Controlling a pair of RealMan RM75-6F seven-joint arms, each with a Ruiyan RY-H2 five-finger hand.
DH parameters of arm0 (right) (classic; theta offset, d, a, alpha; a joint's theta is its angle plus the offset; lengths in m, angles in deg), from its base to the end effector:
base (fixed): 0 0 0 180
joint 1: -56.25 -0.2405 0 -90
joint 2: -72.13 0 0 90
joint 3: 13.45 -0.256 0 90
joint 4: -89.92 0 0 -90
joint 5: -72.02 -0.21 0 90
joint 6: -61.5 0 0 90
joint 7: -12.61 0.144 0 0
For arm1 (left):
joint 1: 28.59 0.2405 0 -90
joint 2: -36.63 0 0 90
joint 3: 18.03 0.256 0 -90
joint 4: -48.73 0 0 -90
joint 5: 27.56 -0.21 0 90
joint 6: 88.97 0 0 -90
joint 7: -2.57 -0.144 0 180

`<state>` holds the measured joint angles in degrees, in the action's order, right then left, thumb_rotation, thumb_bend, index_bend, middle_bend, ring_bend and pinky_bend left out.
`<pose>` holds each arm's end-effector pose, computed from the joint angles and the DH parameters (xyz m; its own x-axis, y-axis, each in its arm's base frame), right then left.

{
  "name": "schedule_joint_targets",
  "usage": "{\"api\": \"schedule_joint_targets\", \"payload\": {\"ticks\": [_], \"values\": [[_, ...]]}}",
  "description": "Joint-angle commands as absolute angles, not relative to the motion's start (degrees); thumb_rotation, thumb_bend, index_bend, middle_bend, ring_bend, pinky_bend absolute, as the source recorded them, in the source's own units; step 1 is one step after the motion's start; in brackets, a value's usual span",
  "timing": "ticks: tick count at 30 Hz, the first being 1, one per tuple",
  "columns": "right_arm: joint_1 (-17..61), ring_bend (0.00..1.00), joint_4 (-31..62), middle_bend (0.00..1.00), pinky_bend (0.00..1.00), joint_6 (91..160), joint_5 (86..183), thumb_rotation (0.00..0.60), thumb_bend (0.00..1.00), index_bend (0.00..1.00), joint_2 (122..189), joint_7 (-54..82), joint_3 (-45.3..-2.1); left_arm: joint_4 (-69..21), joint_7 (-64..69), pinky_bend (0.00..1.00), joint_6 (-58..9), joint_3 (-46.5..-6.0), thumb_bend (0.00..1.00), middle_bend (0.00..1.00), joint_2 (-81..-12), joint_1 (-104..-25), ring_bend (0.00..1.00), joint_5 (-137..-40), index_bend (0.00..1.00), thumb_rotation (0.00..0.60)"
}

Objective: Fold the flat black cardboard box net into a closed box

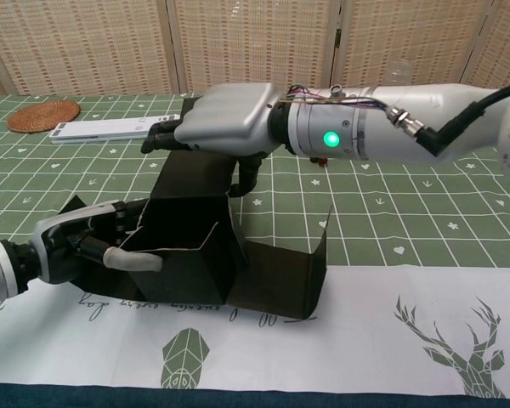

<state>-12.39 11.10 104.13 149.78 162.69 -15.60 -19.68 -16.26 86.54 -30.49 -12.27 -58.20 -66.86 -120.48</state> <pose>-0.0027 -0.3583 -0.0566 0.7825 0.1537 0.6033 -0.2216 -0.8368 0.5006 -0.2129 0.2899 -0.0619 -0.6086 0.6777 0.4126 0.6910 0.1972 0.6954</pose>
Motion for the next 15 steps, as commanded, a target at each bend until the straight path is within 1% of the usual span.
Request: {"api": "schedule_joint_targets", "payload": {"ticks": [1,6,11,15], "values": [[-11.28,0.67,9.98,0.00,0.99,105.28,150.43,0.600,0.30,0.00,161.69,-13.86,-19.69,-16.84,85.78,0.63,-30.84,-12.53,0.10,0.26,-57.88,-66.95,0.66,-120.00,0.15,0.600],[-9.40,0.67,7.79,0.00,0.99,107.63,151.56,0.600,0.30,0.00,159.79,-9.81,-20.08,-17.59,84.98,0.63,-31.39,-12.94,0.10,0.26,-57.10,-66.88,0.65,-119.01,0.15,0.600],[-6.41,0.67,3.93,0.00,0.99,111.51,152.79,0.600,0.29,0.00,155.59,-3.28,-21.07,-18.98,85.92,0.63,-31.60,-13.16,0.10,0.26,-54.79,-66.94,0.65,-118.60,0.15,0.600],[-3.02,0.67,2.02,0.00,0.99,115.78,155.28,0.600,0.29,0.00,151.84,0.56,-20.29,-20.54,87.71,0.63,-31.09,-13.39,0.10,0.26,-51.64,-67.16,0.64,-118.82,0.15,0.600]]}}
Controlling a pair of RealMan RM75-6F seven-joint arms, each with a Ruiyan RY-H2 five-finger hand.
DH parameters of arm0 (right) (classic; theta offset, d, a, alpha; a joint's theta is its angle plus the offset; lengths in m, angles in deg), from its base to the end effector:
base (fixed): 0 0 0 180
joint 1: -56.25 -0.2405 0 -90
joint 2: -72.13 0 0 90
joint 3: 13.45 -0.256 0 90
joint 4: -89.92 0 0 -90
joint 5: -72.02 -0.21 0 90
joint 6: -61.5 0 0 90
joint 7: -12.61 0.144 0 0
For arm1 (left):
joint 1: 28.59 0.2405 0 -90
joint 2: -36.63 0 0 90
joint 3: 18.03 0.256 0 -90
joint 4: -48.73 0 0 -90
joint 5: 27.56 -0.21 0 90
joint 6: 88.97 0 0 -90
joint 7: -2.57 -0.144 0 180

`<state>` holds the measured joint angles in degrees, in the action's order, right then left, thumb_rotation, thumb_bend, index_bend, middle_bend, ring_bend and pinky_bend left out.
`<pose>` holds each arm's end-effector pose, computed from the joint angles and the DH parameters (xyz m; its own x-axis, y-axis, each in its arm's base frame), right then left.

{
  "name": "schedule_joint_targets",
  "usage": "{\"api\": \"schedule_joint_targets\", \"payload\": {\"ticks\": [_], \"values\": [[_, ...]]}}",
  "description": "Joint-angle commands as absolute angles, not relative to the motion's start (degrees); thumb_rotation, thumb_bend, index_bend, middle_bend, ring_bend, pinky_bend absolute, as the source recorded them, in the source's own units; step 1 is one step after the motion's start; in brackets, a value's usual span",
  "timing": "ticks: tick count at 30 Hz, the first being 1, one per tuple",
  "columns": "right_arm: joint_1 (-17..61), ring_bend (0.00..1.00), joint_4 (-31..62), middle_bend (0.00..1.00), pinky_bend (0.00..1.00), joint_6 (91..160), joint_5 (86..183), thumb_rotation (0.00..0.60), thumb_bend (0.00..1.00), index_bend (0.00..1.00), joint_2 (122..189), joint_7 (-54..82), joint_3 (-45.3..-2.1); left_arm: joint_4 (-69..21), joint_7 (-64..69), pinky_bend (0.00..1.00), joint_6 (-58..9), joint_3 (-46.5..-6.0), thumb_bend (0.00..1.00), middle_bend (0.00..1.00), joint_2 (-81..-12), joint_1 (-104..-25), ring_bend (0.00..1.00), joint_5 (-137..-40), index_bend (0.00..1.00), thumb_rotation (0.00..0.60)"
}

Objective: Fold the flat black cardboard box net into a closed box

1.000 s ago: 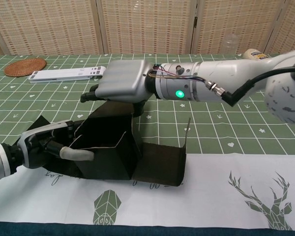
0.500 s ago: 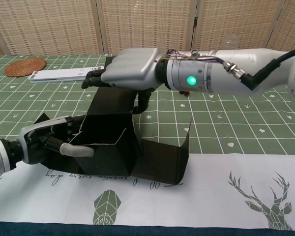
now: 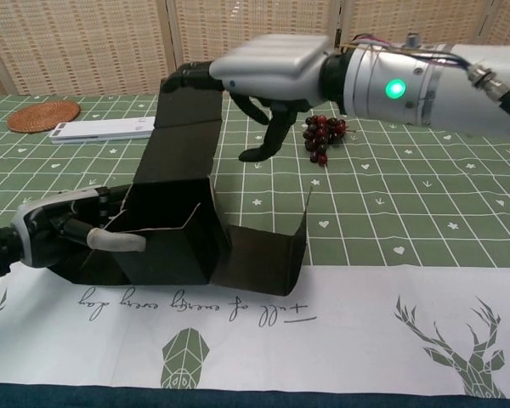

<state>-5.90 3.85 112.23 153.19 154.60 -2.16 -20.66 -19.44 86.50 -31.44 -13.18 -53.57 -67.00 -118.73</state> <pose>-0.0235 -0.3589 -0.0016 0.6296 0.0218 0.7766 -0.4502 -0.8045 0.3875 -0.2206 0.3005 -0.0377 -0.6261 0.6432 0.4408 0.6951 0.2042 0.6893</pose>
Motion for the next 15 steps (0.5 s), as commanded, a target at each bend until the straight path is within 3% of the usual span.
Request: {"api": "schedule_joint_targets", "payload": {"ticks": [1,15], "values": [[-2.17,0.67,1.77,0.00,0.99,116.82,155.79,0.600,0.29,0.00,151.30,1.20,-19.99,-20.90,88.17,0.63,-31.00,-13.43,0.10,0.26,-50.93,-67.22,0.64,-118.87,0.15,0.600],[8.72,0.67,4.68,0.02,0.99,130.95,163.88,0.600,0.26,0.00,151.76,12.03,-15.86,-23.61,103.24,0.63,-31.20,-12.72,0.10,0.26,-41.94,-70.62,0.64,-122.10,0.15,0.600]]}}
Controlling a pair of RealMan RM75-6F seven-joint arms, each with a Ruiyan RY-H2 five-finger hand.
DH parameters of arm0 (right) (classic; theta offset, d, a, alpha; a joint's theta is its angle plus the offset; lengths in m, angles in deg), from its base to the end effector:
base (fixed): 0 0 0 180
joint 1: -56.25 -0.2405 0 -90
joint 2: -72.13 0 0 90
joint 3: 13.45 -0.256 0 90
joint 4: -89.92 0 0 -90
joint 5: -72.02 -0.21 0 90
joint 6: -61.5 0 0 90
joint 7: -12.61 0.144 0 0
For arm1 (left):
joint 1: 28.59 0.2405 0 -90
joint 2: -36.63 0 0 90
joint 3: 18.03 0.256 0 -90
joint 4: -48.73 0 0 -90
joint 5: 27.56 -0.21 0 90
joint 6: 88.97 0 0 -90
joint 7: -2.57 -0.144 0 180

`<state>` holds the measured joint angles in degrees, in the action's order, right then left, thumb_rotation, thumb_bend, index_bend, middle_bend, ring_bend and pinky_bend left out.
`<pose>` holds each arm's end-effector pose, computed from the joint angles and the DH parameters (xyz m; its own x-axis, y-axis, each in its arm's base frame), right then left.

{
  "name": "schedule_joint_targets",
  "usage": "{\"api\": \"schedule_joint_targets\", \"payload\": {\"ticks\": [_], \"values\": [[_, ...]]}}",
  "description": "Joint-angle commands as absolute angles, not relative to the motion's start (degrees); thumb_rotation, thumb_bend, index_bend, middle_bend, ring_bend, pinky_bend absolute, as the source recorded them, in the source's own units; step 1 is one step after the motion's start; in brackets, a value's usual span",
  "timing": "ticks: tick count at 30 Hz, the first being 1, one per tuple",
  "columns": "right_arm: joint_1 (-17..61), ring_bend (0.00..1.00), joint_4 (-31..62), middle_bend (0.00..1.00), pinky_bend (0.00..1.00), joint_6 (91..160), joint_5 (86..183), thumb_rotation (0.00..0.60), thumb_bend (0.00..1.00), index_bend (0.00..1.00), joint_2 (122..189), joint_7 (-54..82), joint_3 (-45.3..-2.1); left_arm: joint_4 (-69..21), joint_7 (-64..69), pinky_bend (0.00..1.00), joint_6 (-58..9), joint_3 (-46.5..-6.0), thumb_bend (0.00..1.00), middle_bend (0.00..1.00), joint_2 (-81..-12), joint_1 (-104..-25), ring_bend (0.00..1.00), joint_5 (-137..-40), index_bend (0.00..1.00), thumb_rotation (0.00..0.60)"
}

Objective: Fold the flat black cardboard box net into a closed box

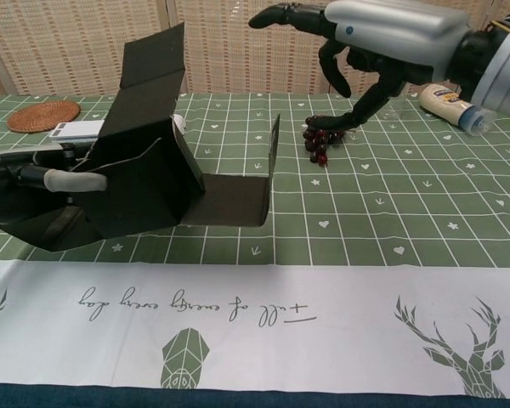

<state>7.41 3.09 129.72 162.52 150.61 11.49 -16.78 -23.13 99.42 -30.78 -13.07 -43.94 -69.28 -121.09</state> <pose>-0.0952 -0.3350 0.0446 0.4103 -0.0114 0.9119 -0.6245 -0.7322 0.2719 -0.2241 0.3219 0.0161 -0.6934 0.6184 0.3700 0.6224 0.2553 0.7399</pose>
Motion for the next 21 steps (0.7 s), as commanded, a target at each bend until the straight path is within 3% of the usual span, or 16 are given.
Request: {"api": "schedule_joint_targets", "payload": {"ticks": [1,10,21], "values": [[9.00,0.67,5.37,0.02,0.99,131.22,164.23,0.600,0.24,0.00,152.40,11.86,-15.71,-23.71,104.26,0.63,-31.31,-12.61,0.10,0.26,-41.47,-70.96,0.64,-122.37,0.15,0.600],[10.45,0.67,13.06,0.02,0.99,134.97,168.16,0.600,0.06,0.00,160.61,9.85,-16.00,-25.24,111.35,0.63,-31.46,-12.26,0.10,0.25,-38.06,-73.74,0.63,-123.89,0.15,0.600],[8.74,0.67,22.75,0.03,0.99,139.64,173.05,0.600,0.18,0.00,170.84,7.90,-18.49,-24.70,110.85,0.63,-32.59,-9.53,0.10,0.23,-37.52,-76.46,0.63,-127.16,0.14,0.600]]}}
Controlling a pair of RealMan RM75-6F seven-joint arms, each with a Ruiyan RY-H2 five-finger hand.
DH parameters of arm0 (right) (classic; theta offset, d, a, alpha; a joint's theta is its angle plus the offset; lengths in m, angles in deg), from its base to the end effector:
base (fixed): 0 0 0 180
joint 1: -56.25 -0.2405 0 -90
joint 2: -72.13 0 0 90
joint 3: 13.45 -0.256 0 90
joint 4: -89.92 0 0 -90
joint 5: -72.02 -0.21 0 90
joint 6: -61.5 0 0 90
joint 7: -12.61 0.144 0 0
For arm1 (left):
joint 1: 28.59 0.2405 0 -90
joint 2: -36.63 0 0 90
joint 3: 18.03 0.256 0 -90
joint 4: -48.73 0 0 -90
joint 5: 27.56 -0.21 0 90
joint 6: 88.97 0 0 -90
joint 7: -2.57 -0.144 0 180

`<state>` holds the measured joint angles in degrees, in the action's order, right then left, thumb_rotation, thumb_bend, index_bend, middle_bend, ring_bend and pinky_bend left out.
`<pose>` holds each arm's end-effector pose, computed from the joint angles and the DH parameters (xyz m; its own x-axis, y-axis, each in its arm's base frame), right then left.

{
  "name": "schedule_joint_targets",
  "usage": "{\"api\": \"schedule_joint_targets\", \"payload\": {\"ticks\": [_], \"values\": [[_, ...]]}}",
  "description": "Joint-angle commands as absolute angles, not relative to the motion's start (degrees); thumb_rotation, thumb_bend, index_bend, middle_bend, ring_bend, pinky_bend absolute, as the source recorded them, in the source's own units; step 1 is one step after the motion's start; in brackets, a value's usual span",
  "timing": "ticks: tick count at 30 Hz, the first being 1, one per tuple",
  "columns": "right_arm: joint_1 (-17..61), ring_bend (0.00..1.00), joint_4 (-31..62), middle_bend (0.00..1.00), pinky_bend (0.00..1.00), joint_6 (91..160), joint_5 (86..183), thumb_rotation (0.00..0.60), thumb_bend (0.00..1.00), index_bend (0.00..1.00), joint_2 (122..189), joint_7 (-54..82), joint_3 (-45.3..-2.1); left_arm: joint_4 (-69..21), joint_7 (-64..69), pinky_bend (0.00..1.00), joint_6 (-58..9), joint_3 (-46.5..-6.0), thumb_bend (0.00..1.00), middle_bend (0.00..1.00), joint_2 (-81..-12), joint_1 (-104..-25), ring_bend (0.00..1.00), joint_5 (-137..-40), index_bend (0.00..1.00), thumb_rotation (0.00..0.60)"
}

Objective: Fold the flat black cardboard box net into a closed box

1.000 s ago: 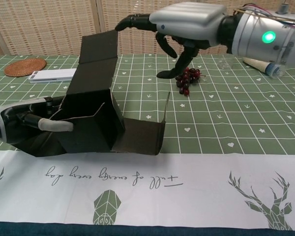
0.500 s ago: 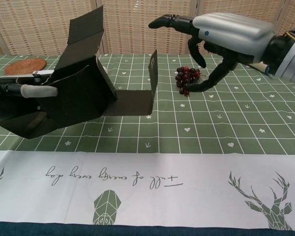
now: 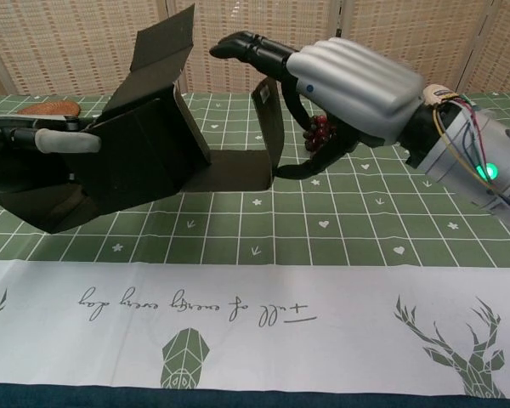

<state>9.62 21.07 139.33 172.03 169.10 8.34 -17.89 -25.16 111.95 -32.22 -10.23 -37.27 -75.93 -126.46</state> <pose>-0.0860 -0.3186 -0.0182 0.3278 0.1633 0.9305 -0.5278 -0.7853 0.3237 -0.2044 0.3392 0.0441 -0.6745 0.6825 0.2814 0.6193 0.3157 0.7189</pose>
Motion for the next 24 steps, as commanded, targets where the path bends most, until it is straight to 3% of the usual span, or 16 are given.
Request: {"api": "schedule_joint_targets", "payload": {"ticks": [1,7,24], "values": [[8.33,0.67,23.58,0.03,0.99,139.50,173.30,0.600,0.18,0.00,171.79,7.86,-18.64,-24.58,110.68,0.63,-32.68,-9.29,0.10,0.22,-37.74,-76.62,0.63,-127.25,0.14,0.600],[6.75,0.67,27.09,0.04,0.99,140.43,174.77,0.600,0.25,0.00,175.81,8.15,-19.40,-23.09,109.69,0.63,-32.76,-8.26,0.10,0.22,-38.82,-77.11,0.63,-127.39,0.14,0.600],[4.26,0.67,31.79,0.06,0.99,135.78,174.67,0.600,0.26,0.00,179.55,8.34,-18.28,-21.27,93.32,0.63,-34.17,-8.19,0.10,0.22,-42.28,-75.63,0.63,-123.93,0.14,0.600]]}}
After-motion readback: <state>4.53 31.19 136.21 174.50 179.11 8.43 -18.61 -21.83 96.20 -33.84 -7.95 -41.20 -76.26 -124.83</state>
